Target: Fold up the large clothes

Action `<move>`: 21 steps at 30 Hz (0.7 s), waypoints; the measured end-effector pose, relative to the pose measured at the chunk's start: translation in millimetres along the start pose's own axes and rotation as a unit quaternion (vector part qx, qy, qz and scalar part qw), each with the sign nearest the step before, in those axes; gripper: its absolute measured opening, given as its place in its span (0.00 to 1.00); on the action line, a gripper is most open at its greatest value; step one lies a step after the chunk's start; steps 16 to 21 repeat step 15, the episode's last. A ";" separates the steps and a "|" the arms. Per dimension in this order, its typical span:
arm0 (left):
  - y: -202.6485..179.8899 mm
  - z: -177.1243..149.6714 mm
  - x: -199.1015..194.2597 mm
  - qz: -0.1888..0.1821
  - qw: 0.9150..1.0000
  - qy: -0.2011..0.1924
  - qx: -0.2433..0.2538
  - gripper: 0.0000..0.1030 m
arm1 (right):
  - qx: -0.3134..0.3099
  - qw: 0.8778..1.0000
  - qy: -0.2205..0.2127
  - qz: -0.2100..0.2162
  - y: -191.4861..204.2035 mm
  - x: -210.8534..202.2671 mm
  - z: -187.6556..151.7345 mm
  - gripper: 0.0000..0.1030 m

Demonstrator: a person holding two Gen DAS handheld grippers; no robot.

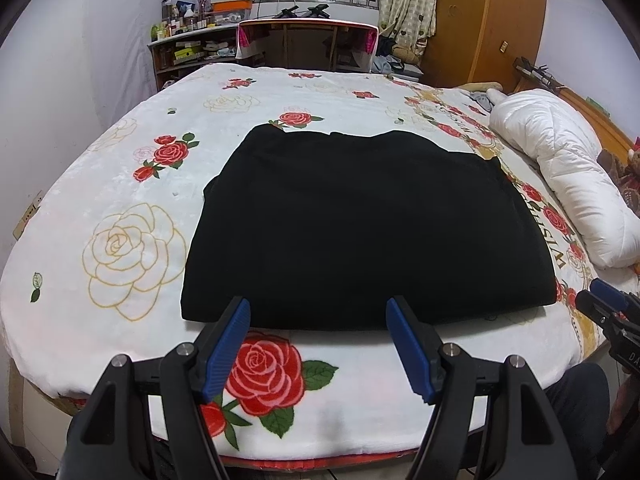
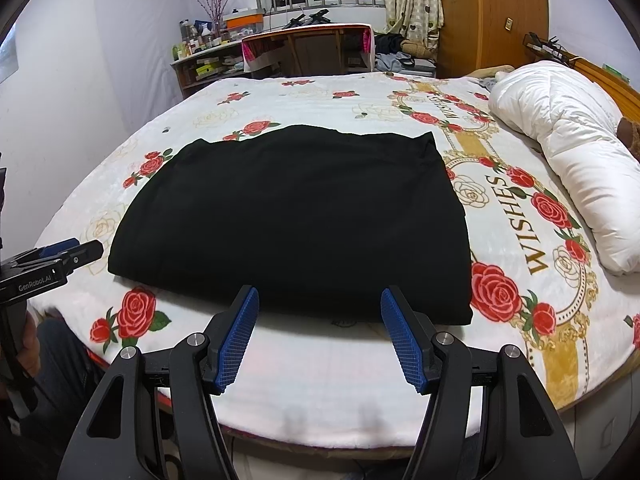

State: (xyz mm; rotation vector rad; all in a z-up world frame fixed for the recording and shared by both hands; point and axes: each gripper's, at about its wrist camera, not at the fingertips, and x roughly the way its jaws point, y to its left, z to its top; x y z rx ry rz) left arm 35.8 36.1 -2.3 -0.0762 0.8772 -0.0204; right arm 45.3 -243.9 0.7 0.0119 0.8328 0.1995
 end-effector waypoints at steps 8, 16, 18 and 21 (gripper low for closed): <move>1.2 -2.4 -0.6 0.000 1.000 -0.002 -0.004 0.70 | -0.002 1.000 -0.001 -0.001 -2.3 -1.9 -1.2 0.62; 1.2 -2.9 -1.4 0.003 1.000 -0.002 -0.003 0.70 | -0.001 1.000 -0.005 -0.004 -3.1 -6.1 -0.4 0.62; 1.2 -2.9 -1.4 0.003 1.000 -0.002 -0.003 0.70 | -0.001 1.000 -0.005 -0.004 -3.1 -6.1 -0.4 0.62; 1.2 -2.9 -1.4 0.003 1.000 -0.002 -0.003 0.70 | -0.001 1.000 -0.005 -0.004 -3.1 -6.1 -0.4 0.62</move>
